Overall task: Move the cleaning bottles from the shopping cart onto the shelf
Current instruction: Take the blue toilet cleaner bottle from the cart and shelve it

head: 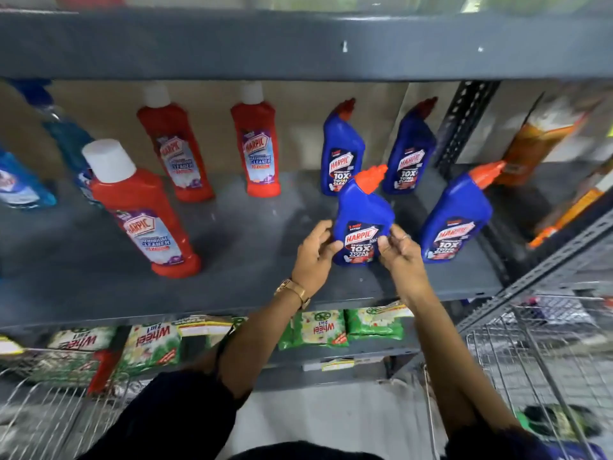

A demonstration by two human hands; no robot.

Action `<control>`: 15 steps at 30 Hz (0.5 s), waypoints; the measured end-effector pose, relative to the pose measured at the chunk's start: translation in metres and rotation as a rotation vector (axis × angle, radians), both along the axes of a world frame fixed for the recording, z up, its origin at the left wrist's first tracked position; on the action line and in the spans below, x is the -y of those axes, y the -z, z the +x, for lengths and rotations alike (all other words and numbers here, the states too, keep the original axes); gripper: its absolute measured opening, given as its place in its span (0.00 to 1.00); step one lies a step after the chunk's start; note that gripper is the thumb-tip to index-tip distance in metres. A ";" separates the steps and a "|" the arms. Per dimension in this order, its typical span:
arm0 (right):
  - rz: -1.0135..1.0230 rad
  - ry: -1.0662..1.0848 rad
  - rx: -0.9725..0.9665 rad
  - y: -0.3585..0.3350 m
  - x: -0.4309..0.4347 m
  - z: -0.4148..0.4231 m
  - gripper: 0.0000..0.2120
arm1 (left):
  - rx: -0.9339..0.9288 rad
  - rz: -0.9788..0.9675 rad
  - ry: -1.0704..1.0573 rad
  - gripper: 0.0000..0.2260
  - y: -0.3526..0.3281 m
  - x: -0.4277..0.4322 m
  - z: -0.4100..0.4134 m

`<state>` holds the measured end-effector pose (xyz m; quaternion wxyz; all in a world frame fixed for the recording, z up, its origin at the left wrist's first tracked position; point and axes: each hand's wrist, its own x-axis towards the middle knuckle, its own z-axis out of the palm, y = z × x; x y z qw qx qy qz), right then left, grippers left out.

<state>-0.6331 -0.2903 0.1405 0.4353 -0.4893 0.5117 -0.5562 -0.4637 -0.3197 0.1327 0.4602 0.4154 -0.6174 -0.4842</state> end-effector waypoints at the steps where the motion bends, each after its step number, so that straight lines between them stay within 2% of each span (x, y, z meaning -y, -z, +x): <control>1: -0.003 0.006 -0.011 0.000 -0.001 -0.001 0.16 | 0.000 0.003 -0.007 0.14 0.001 0.000 -0.002; 4: 0.005 0.114 -0.032 0.003 -0.011 0.006 0.15 | -0.032 0.023 -0.019 0.16 0.000 -0.006 -0.002; 7: 0.026 0.378 -0.021 0.010 -0.035 0.029 0.13 | -0.086 0.087 -0.064 0.19 -0.001 -0.023 0.009; 10: -0.031 0.574 -0.014 0.018 -0.066 0.066 0.09 | -0.095 0.097 -0.118 0.17 -0.005 -0.048 0.036; 13: -0.053 0.452 -0.036 0.025 -0.094 0.120 0.11 | -0.054 0.104 -0.186 0.12 -0.004 -0.082 0.085; 15: -0.022 0.270 -0.050 0.027 -0.113 0.166 0.12 | -0.034 0.106 -0.262 0.08 -0.002 -0.112 0.129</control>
